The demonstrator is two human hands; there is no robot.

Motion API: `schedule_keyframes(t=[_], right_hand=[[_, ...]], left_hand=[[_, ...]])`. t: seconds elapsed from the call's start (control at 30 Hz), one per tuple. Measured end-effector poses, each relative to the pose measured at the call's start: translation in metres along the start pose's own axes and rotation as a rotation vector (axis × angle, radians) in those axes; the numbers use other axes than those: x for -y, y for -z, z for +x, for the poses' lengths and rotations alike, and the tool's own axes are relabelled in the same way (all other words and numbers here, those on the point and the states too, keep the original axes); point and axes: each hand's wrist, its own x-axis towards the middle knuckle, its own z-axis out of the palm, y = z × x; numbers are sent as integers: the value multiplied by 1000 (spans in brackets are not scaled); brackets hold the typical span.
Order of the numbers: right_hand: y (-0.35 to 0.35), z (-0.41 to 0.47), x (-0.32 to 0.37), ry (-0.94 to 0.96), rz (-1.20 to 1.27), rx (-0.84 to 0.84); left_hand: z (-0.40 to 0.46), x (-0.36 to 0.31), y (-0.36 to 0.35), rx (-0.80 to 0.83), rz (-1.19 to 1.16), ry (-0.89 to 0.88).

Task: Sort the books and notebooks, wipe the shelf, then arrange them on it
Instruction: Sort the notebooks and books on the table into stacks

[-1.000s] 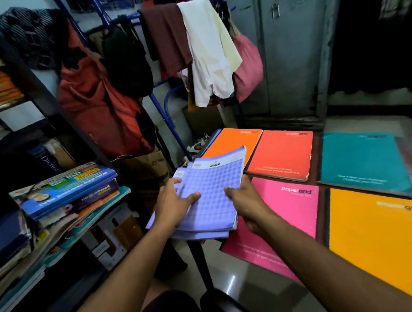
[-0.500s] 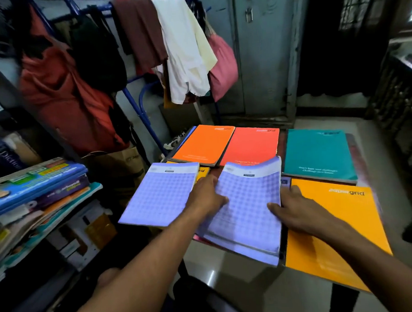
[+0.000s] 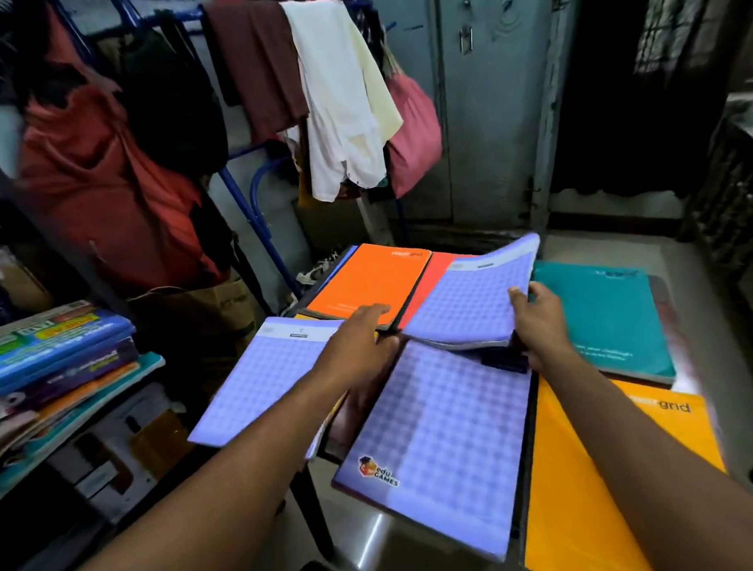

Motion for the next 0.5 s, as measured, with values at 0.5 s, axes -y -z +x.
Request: schedule_keyframes(t=[0.5], right_hand=[[-37, 51, -19, 91, -258, 77]], left_hand=[[70, 35, -23, 101, 428, 94]])
